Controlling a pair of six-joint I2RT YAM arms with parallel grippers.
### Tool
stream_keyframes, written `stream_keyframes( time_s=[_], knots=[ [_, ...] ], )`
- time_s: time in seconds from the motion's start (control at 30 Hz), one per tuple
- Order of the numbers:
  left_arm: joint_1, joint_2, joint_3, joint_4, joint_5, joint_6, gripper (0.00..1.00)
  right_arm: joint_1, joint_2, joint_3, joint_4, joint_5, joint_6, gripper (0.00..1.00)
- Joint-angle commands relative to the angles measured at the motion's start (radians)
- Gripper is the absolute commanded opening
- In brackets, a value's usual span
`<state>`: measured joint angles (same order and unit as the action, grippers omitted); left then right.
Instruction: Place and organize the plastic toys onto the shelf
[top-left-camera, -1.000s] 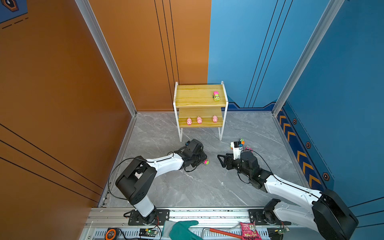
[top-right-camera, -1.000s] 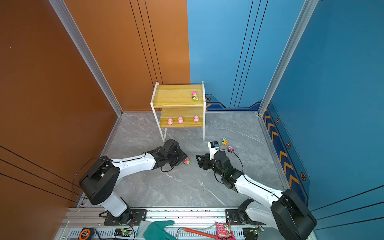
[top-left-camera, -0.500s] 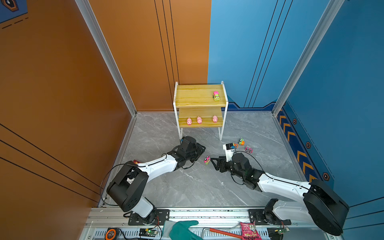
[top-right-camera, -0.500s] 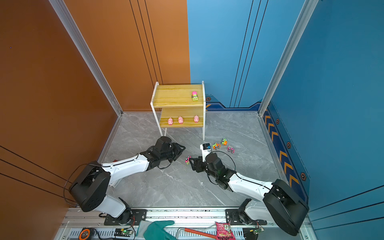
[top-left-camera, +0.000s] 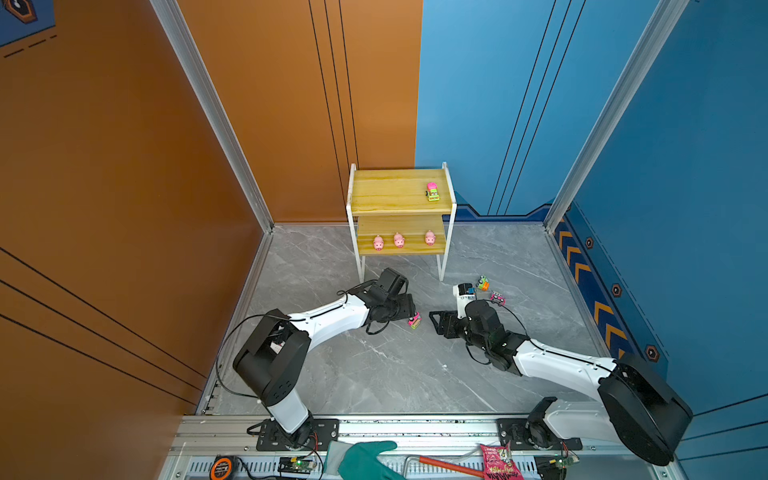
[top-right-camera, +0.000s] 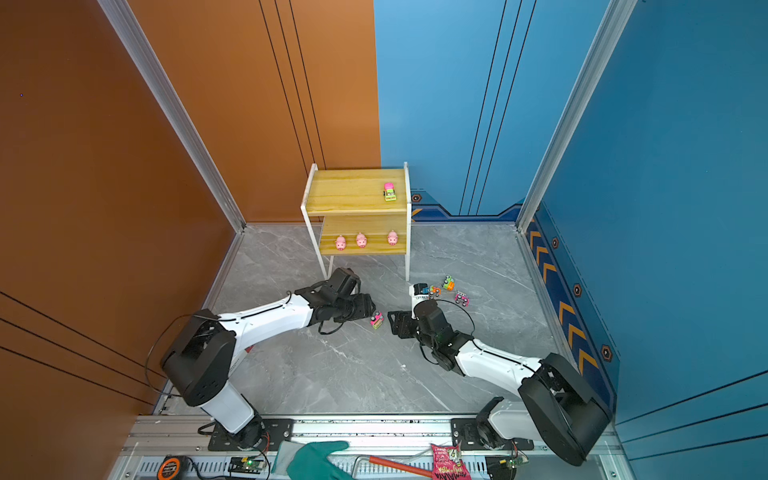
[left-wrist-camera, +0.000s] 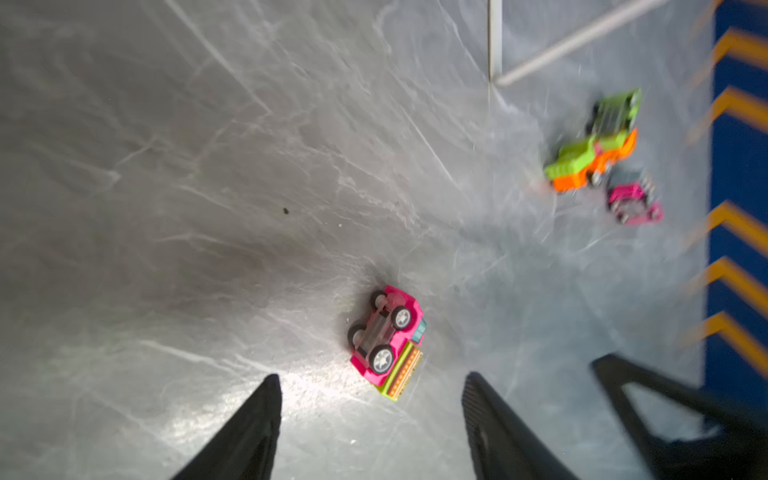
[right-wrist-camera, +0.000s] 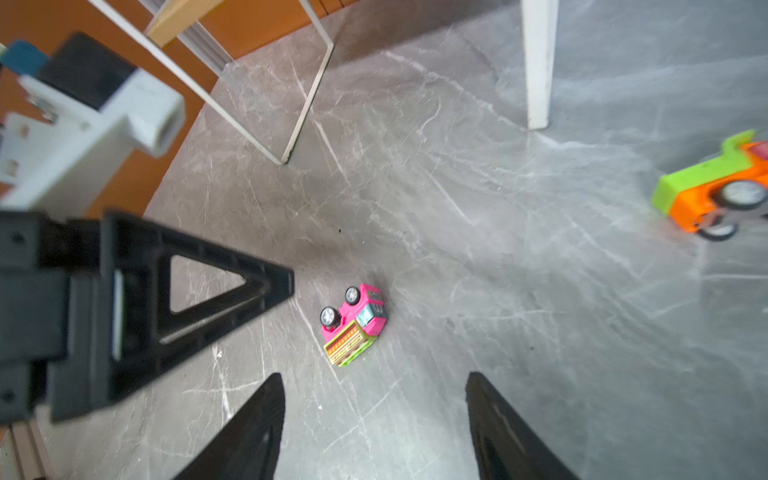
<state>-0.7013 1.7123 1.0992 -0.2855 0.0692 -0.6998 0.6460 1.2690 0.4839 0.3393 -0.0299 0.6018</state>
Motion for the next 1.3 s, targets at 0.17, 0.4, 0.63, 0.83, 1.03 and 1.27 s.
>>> stream_keyframes(
  time_s=[0.17,0.4,0.63,0.83,1.03,1.27],
  knots=[
    [-0.104,0.135,0.192,-0.228,-0.150,0.416,0.81,-0.120,-0.145,-0.083,-0.054,-0.030,-0.036,0.71],
    [-0.126,0.178,0.220,-0.286,-0.233,0.470,0.77,-0.169,-0.207,-0.109,-0.075,-0.048,-0.051,0.72],
    [-0.150,0.196,0.214,-0.287,-0.261,0.493,0.70,-0.170,-0.223,-0.117,-0.073,-0.047,-0.056,0.71],
    [-0.153,0.214,0.220,-0.280,-0.244,0.507,0.62,-0.170,-0.224,-0.120,-0.070,-0.046,-0.056,0.72],
    [-0.151,0.246,0.229,-0.266,-0.231,0.496,0.60,-0.170,-0.227,-0.120,-0.068,-0.046,-0.056,0.71],
    [-0.135,0.244,0.196,-0.181,-0.186,0.466,0.54,-0.170,-0.226,-0.120,-0.068,-0.042,-0.058,0.71]
  ],
)
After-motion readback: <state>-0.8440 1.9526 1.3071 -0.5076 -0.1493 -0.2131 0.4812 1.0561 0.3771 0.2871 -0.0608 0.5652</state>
